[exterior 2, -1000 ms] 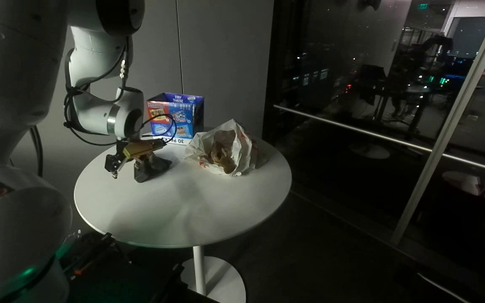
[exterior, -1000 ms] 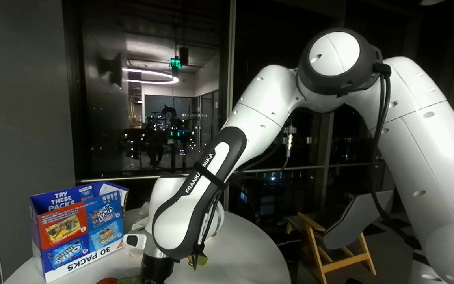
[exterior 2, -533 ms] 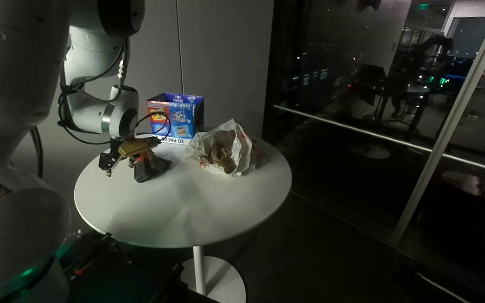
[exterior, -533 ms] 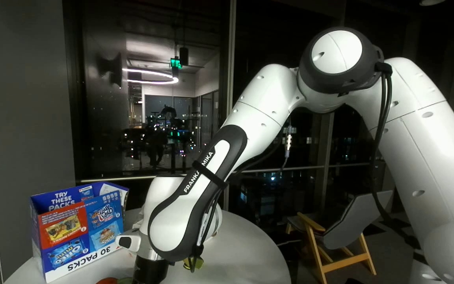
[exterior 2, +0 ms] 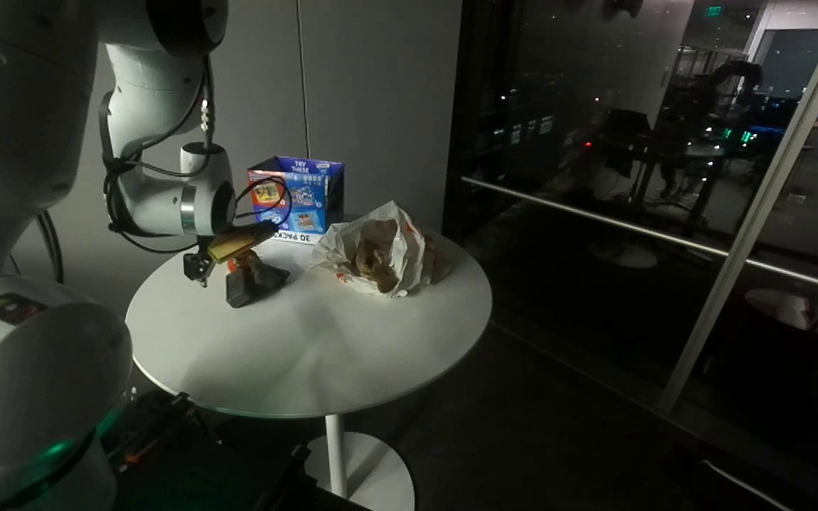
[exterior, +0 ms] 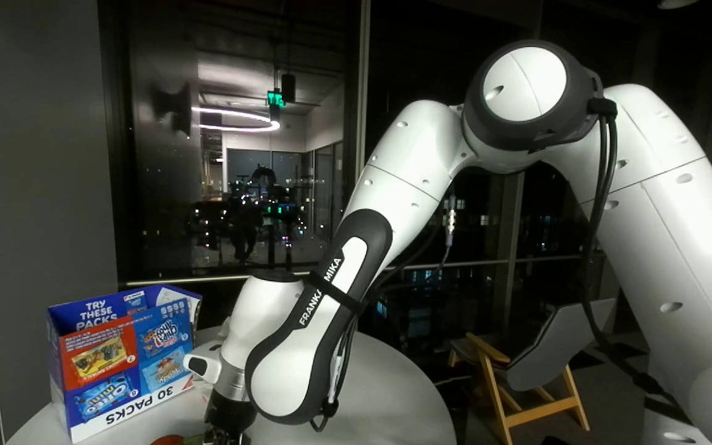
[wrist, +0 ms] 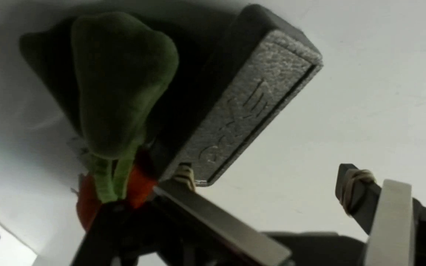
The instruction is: Pick up all the items on the table except the blue box and put them into the plastic bag one by one
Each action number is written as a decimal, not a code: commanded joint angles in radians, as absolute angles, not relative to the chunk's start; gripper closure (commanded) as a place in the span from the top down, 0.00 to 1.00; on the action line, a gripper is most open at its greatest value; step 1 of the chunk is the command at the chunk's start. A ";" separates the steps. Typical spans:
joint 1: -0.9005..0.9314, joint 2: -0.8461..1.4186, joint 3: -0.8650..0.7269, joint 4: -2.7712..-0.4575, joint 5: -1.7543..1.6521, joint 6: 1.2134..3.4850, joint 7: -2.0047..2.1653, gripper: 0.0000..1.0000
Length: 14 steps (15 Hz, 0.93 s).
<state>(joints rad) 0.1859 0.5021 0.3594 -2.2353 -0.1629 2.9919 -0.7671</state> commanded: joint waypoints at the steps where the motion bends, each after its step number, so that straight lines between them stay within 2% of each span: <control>1: 0.308 0.465 0.202 -2.241 -0.276 3.017 -0.608 1.00; 6: 0.464 0.513 0.003 -2.208 -0.381 3.010 -0.482 1.00; 11: 0.406 0.538 0.076 -2.188 -0.425 2.904 -0.382 1.00; 12: 0.390 0.535 0.100 -2.187 -0.413 2.874 -0.384 0.84; 13: 0.373 0.531 0.125 -2.188 -0.401 2.846 -0.388 0.90; 14: 0.369 0.527 0.132 -2.191 -0.408 2.842 -0.384 0.68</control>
